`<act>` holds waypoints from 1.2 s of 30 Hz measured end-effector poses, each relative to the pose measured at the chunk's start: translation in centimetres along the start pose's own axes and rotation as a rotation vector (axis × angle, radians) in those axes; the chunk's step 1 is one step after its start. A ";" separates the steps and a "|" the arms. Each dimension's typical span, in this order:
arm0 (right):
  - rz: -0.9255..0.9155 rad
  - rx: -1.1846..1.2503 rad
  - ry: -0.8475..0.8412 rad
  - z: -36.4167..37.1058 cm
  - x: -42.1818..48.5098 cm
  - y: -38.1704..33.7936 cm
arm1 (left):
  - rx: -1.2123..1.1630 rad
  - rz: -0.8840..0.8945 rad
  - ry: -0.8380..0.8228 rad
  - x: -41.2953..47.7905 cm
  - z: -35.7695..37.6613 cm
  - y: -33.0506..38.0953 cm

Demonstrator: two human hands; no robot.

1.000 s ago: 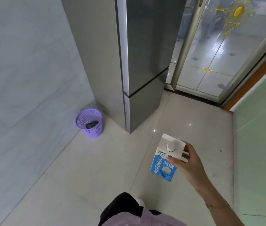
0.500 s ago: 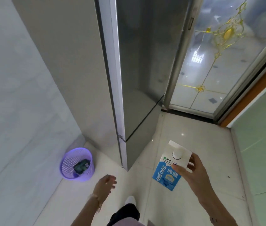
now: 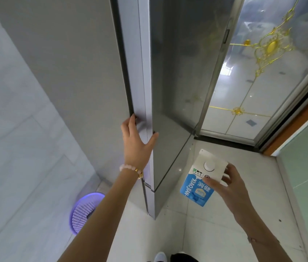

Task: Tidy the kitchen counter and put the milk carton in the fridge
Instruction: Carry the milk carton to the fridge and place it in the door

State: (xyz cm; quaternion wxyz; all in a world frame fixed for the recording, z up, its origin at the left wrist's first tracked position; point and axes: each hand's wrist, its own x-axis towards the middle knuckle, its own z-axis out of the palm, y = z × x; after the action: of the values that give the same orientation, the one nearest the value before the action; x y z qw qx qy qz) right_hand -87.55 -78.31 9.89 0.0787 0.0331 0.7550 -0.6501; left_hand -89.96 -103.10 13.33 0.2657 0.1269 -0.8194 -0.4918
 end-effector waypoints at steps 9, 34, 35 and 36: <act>0.011 0.001 0.041 -1.7 1.0 0.8 | -0.045 -0.049 0.202 -0.3 1.9 0.2; -0.084 0.026 0.061 -19.2 -0.5 -0.7 | 0.070 -0.084 0.341 -11.7 16.3 12.2; -0.092 0.034 0.072 -20.1 -0.7 -0.9 | 0.082 -0.057 0.311 -12.4 17.3 12.8; -0.098 0.039 0.080 -21.0 -1.0 -1.0 | 0.081 -0.035 0.272 -13.1 18.2 13.2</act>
State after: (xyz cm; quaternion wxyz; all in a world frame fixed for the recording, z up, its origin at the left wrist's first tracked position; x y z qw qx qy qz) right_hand -88.35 -57.63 14.01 0.0157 0.0234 0.7455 -0.6660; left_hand -88.62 -77.14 13.98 0.3606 0.2173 -0.7927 -0.4410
